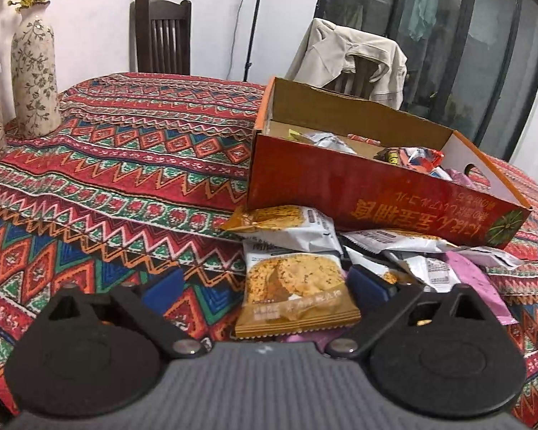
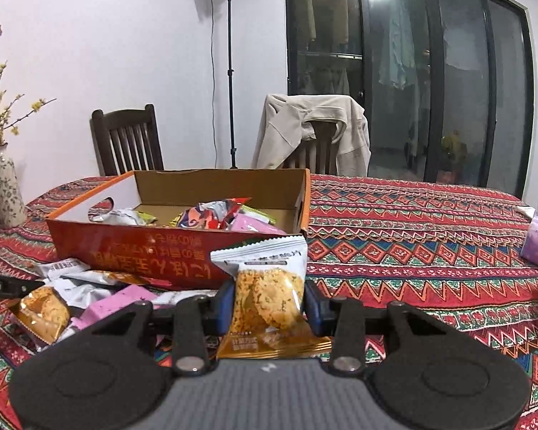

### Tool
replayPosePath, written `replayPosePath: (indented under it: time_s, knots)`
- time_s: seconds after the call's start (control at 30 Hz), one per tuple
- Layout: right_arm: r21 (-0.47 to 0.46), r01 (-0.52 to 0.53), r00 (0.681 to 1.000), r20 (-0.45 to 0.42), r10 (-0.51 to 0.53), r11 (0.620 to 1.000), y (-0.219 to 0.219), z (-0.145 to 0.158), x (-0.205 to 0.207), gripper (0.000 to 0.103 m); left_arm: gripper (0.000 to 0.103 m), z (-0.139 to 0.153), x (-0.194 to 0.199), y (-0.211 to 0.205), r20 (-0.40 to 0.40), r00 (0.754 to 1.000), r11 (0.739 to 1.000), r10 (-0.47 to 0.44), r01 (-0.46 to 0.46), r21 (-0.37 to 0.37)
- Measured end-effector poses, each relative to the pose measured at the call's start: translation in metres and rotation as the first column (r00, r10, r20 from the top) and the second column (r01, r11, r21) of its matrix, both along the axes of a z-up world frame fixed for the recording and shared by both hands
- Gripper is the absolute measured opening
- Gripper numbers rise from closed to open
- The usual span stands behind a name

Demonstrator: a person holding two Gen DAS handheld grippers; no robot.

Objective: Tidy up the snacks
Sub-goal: 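Grasp a pumpkin-seed cracker packet with the right tool while the left tool grasps another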

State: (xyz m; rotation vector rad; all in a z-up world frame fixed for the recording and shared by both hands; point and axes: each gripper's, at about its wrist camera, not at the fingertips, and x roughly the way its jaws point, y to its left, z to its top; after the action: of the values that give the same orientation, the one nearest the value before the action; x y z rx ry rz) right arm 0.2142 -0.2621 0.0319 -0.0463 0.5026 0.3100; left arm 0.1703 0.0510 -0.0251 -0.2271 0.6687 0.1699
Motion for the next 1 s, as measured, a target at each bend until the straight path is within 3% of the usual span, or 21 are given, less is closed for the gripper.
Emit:
replayPosePath:
  time_s: [0.13, 0.27, 0.5, 1.0]
  knots:
    - [0.009, -0.016, 1.0, 0.004, 0.016, 1.0, 0.0, 0.001, -0.004, 0.039, 0.083, 0.001, 0.0, 0.0, 0.016, 1.0, 0.999, -0.026, 0.026, -0.03]
    - [0.008, -0.019, 1.0, 0.004, 0.019, 1.0, 0.0, 0.001, -0.006, 0.039, 0.058, 0.002, -0.001, 0.003, 0.038, 0.997, 0.994, -0.062, 0.065, -0.085]
    - [0.006, -0.018, 1.0, 0.001, 0.018, 1.0, -0.001, 0.0, -0.005, 0.039, 0.052, 0.005, -0.005, 0.0, 0.048, 0.998, 0.997, -0.047, 0.05, -0.06]
    - [0.014, -0.051, 0.999, 0.009, 0.051, 0.999, 0.001, 0.004, -0.007, 0.039, 0.051, 0.021, -0.044, -0.014, 0.087, 0.994, 0.997, -0.07, 0.067, 0.037]
